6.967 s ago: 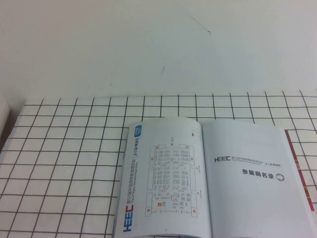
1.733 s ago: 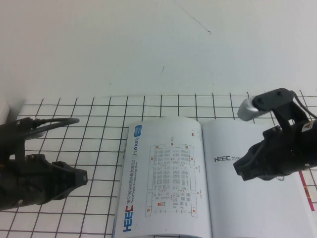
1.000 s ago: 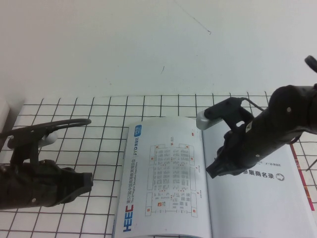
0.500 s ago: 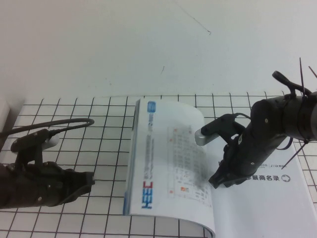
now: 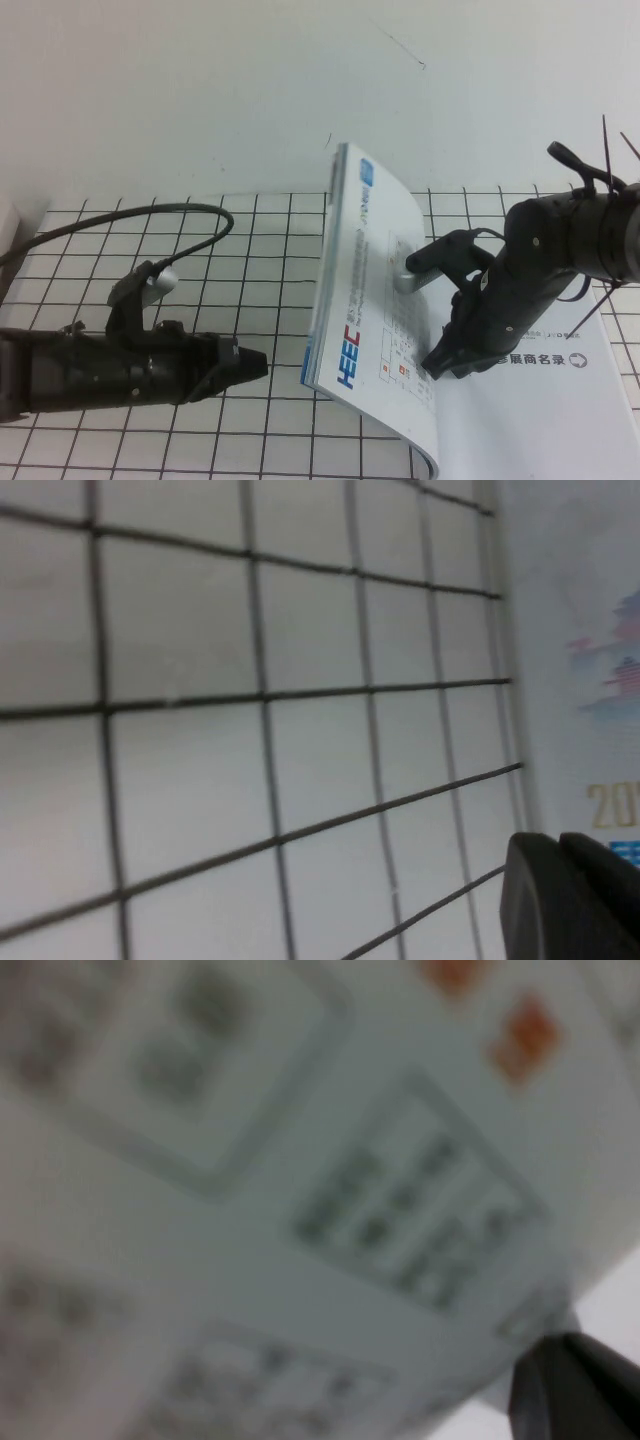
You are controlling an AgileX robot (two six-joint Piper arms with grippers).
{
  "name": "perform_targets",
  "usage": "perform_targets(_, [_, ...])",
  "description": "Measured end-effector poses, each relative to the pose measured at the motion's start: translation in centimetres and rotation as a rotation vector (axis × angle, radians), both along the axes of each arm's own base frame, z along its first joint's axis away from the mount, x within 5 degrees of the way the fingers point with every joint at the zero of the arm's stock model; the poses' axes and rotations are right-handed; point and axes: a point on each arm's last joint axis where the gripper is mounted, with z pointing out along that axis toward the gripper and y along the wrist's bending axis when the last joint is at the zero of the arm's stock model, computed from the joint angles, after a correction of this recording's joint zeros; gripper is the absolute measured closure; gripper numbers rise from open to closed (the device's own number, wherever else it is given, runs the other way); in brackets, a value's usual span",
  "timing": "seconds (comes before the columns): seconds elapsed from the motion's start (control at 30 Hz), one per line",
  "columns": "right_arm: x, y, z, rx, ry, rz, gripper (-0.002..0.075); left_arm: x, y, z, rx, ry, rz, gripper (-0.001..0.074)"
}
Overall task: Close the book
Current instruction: 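Close the open booklet and leave it lying on the table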
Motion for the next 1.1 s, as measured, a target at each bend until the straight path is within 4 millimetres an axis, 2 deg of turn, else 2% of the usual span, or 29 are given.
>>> perform_targets(0.2, [0.0,0.0,0.0,0.001,-0.001,0.0,0.0729,1.5,-1.0,1.4,-0.114,-0.07,-0.089,0.0738])
perform_targets(0.33, [0.0,0.0,0.0,0.001,-0.001,0.0,0.0729,2.2,-1.9,3.1,-0.179,-0.126,-0.151,0.0738])
perform_targets(0.53, [0.0,0.0,0.0,0.001,-0.001,0.0,0.0729,2.4,-4.3,4.8,-0.228,-0.164,-0.242,0.0738])
perform_targets(0.8, [0.1,-0.1,0.7,-0.015,0.002,0.016,0.0729,2.3,-6.8,5.9,-0.231,-0.205,-0.322,0.0738])
perform_targets(0.93, [0.2,-0.3,3.2,-0.067,0.011,0.047,0.0729,2.2,-7.7,6.5,-0.232,-0.222,-0.35,0.0738])
perform_targets(1.07, [0.5,-0.6,9.3,-0.076,-0.075,0.062,0.0729,2.3,-8.3,7.0,-0.237,-0.231,-0.359,0.0738])
perform_targets(1.1, [0.4,-0.7,12.1,-0.069,-0.127,0.064,0.0729,2.3,-8.5,7.1,-0.239,-0.235,-0.365,0.0738])
